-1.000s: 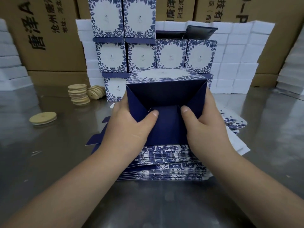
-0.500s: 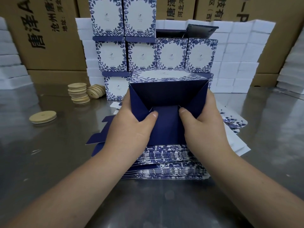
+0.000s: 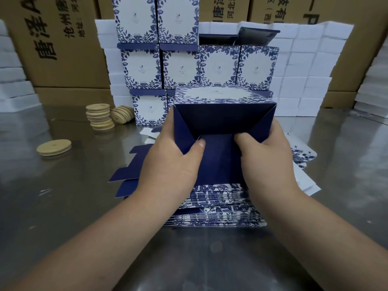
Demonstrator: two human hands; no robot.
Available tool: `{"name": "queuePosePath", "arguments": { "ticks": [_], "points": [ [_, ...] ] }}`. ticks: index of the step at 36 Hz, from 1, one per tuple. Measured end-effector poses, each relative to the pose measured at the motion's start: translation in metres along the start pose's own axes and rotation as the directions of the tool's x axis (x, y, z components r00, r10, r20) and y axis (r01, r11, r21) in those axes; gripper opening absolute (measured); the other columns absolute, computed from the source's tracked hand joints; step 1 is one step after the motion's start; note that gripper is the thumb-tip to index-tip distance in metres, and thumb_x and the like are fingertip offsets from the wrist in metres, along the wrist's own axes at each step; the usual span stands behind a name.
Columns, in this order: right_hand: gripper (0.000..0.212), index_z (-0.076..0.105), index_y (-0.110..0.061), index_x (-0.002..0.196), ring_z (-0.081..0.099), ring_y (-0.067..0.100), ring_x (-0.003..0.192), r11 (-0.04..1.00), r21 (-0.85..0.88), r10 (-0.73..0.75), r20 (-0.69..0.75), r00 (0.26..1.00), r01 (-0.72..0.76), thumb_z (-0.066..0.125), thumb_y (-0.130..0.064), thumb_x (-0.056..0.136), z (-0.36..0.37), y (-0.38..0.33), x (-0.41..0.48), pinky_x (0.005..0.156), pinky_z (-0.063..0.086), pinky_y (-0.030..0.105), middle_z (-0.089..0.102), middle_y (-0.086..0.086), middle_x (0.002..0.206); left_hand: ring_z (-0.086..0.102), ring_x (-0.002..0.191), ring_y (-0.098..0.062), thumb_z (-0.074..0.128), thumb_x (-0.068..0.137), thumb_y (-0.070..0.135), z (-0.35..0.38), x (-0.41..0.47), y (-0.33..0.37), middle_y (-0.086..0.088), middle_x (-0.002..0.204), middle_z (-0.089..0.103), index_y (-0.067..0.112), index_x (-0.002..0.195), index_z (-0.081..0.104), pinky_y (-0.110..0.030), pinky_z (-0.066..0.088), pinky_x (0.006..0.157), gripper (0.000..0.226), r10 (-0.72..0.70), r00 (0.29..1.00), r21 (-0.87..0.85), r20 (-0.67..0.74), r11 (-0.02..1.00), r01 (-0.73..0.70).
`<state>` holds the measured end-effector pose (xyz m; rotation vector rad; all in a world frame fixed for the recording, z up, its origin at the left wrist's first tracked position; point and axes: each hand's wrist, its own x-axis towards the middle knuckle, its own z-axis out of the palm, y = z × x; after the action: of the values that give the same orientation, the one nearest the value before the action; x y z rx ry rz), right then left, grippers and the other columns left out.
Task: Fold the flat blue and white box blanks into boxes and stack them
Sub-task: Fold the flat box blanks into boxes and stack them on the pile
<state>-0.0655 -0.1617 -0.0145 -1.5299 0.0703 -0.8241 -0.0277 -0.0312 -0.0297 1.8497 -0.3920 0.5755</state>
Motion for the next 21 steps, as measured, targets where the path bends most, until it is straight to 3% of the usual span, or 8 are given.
{"name": "queuePosePath", "arguments": {
  "ticks": [5, 8, 12, 16, 21],
  "points": [
    [0.017, 0.06, -0.038, 0.061, 0.052, 0.004, 0.056, 0.996, -0.006, 0.09, 0.034, 0.995, -0.09, 0.048, -0.026, 0.063, -0.0018, 0.0034, 0.0046, 0.058, 0.044, 0.028, 0.059, -0.014, 0.057, 0.046, 0.083, 0.028, 0.055, 0.077, 0.045, -0.001, -0.0013, -0.0006, 0.053, 0.086, 0.049, 0.044, 0.126, 0.044, 0.004, 0.035, 0.06, 0.05, 0.025, 0.999, 0.013, 0.029, 1.0, -0.025],
    [0.016, 0.058, -0.037, 0.055, 0.047, 0.004, 0.052, 0.995, -0.01, 0.098, 0.043, 0.994, -0.097, 0.047, -0.026, 0.063, -0.0019, 0.0032, 0.0045, 0.057, 0.042, 0.027, 0.053, -0.014, 0.051, 0.045, 0.088, 0.028, 0.052, 0.073, 0.048, -0.0012, -0.0012, 0.0005, 0.052, 0.088, 0.049, 0.046, 0.126, 0.043, -0.002, 0.038, 0.062, 0.053, 0.018, 0.999, 0.005, 0.028, 1.0, -0.018],
    [0.018, 0.06, -0.038, 0.059, 0.053, 0.008, 0.058, 0.993, 0.014, 0.114, 0.044, 0.993, -0.115, 0.048, -0.025, 0.06, -0.0013, 0.0041, 0.0061, 0.058, 0.045, 0.028, 0.058, -0.013, 0.056, 0.053, 0.094, 0.014, 0.05, 0.072, 0.048, -0.0016, -0.0016, 0.0036, 0.046, 0.095, 0.053, 0.047, 0.126, 0.043, -0.013, 0.038, 0.068, 0.055, 0.008, 0.999, 0.023, 0.046, 1.0, -0.009],
    [0.015, 0.061, -0.028, 0.065, 0.06, 0.011, 0.064, 0.991, 0.063, 0.118, 0.052, 0.992, -0.122, 0.05, -0.018, 0.062, -0.0014, 0.004, 0.0059, 0.06, 0.05, 0.032, 0.064, -0.01, 0.064, 0.056, 0.097, -0.005, 0.054, 0.078, 0.046, -0.0019, -0.0031, 0.0027, 0.025, 0.109, 0.061, 0.044, 0.131, 0.039, -0.014, 0.037, 0.068, 0.055, 0.007, 0.998, 0.061, 0.059, 0.998, -0.011],
    [0.022, 0.061, -0.022, 0.079, 0.066, 0.018, 0.079, 0.994, 0.039, 0.096, 0.065, 0.993, -0.099, 0.05, -0.02, 0.06, -0.0003, 0.0021, 0.0066, 0.074, 0.055, 0.042, 0.07, -0.006, 0.078, 0.055, 0.102, -0.008, 0.057, 0.085, 0.037, -0.004, -0.0029, 0.0018, 0.02, 0.118, 0.059, 0.042, 0.134, 0.037, -0.019, 0.039, 0.07, 0.053, 0.021, 0.997, 0.08, 0.08, 0.996, -0.028]
  ]
}}
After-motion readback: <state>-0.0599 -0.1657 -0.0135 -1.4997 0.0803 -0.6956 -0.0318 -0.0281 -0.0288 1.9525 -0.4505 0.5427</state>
